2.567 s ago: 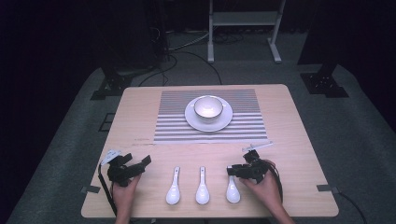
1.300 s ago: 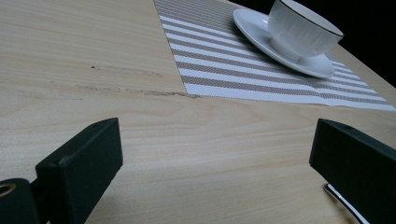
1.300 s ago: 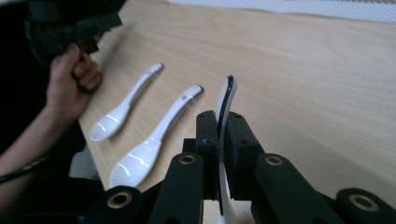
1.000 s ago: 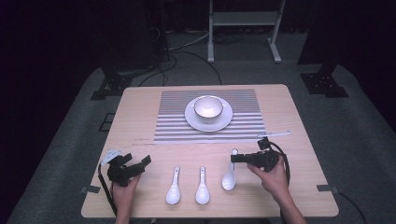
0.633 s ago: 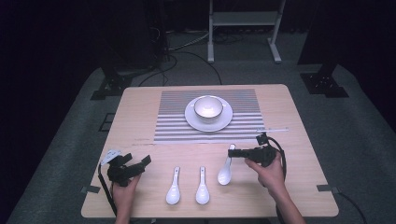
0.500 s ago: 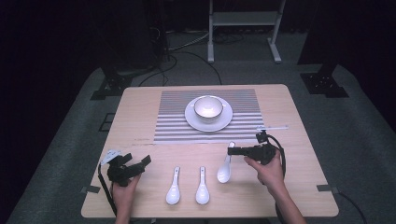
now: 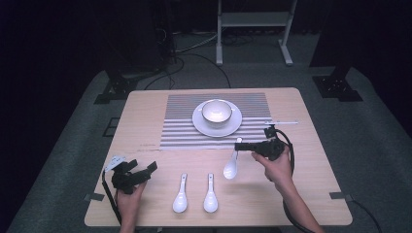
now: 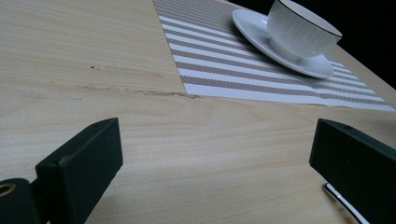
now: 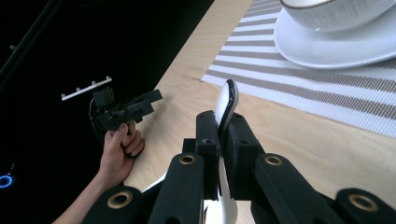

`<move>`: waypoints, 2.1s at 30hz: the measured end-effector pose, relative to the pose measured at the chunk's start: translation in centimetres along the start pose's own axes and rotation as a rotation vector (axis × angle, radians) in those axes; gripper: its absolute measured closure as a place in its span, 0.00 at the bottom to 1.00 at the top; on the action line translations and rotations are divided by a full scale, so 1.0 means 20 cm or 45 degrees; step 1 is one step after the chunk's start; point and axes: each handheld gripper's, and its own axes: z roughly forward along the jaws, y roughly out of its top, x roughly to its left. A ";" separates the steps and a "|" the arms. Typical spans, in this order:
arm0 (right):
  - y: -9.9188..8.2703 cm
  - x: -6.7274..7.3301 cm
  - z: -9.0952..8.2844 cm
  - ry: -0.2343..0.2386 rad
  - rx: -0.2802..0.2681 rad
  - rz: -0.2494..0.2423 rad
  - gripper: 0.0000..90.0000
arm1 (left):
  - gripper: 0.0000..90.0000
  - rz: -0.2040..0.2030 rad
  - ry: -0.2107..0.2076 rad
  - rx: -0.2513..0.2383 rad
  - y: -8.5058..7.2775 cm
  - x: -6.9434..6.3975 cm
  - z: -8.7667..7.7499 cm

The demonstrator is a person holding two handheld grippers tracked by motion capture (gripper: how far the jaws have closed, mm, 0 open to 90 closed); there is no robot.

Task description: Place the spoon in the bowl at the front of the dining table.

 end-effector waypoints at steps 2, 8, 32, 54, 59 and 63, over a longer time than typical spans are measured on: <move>0.02 0.00 0.01 -0.004 -0.005 -0.004 0.94 | 0.01 0.002 0.000 0.003 0.00 0.00 0.00; 0.09 -0.01 0.02 -0.007 -0.025 0.002 0.94 | 0.01 -0.002 -0.001 0.001 0.00 0.00 0.00; 0.33 -0.10 0.15 -0.037 -0.105 0.118 0.94 | 0.01 -0.003 -0.008 -0.001 0.00 0.00 0.00; 0.54 -0.08 0.22 -0.144 -0.156 0.100 0.94 | 0.01 -0.013 -0.012 -0.006 0.00 0.01 -0.01; 0.58 -0.11 0.25 -0.161 -0.164 0.124 0.94 | 0.01 -0.011 -0.013 -0.005 0.00 0.01 0.00; 0.62 -0.14 0.27 -0.191 -0.181 0.147 0.94 | 0.01 -0.014 -0.014 -0.006 0.00 0.01 -0.01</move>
